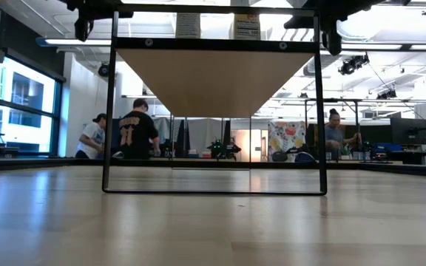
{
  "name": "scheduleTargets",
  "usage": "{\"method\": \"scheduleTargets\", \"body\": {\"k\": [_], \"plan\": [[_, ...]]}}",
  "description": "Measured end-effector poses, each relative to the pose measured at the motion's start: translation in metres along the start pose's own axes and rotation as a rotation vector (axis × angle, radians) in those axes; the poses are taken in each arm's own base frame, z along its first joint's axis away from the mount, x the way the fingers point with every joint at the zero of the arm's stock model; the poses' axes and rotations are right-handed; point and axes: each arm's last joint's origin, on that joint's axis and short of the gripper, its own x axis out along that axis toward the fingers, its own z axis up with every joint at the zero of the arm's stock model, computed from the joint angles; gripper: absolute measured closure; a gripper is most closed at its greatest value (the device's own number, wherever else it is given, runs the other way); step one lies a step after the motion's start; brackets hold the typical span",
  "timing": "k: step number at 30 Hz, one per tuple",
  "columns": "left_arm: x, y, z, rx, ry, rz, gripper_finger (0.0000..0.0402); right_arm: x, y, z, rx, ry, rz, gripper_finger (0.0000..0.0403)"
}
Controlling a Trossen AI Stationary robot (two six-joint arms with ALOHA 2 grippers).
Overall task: Stack cereal on shelf
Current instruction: Put the left red cereal box on the shelf
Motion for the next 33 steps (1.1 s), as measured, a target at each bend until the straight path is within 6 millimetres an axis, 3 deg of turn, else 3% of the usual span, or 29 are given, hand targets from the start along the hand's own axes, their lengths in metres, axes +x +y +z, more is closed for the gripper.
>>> {"method": "scheduleTargets", "body": {"k": [5, 10, 17, 27, 33], "plan": [[-0.007, -0.004, 0.004, 0.126, 0.053, -0.113, 0.0359, 0.000, 0.000, 0.000, 0.036, 0.000, 0.000, 0.0403], [-0.016, -0.013, 0.018, 0.239, 0.088, -0.276, 0.0269, 0.000, 0.000, 0.000, 0.062, 0.000, -0.001, 0.0403], [-0.015, -0.020, 0.023, 0.316, 0.157, -0.356, 0.0159, 0.000, -0.001, 0.000, 0.112, -0.013, -0.016, 0.0403], [-0.012, -0.052, 0.032, 0.393, 0.410, -0.589, 0.0137, 0.000, -0.003, -0.002, 0.119, 0.004, -0.043, 0.0403], [-0.020, -0.090, 0.008, 0.633, 0.731, -0.673, 0.0137, 0.000, -0.005, -0.004, 0.101, 0.026, -0.070, 0.0403]]}}
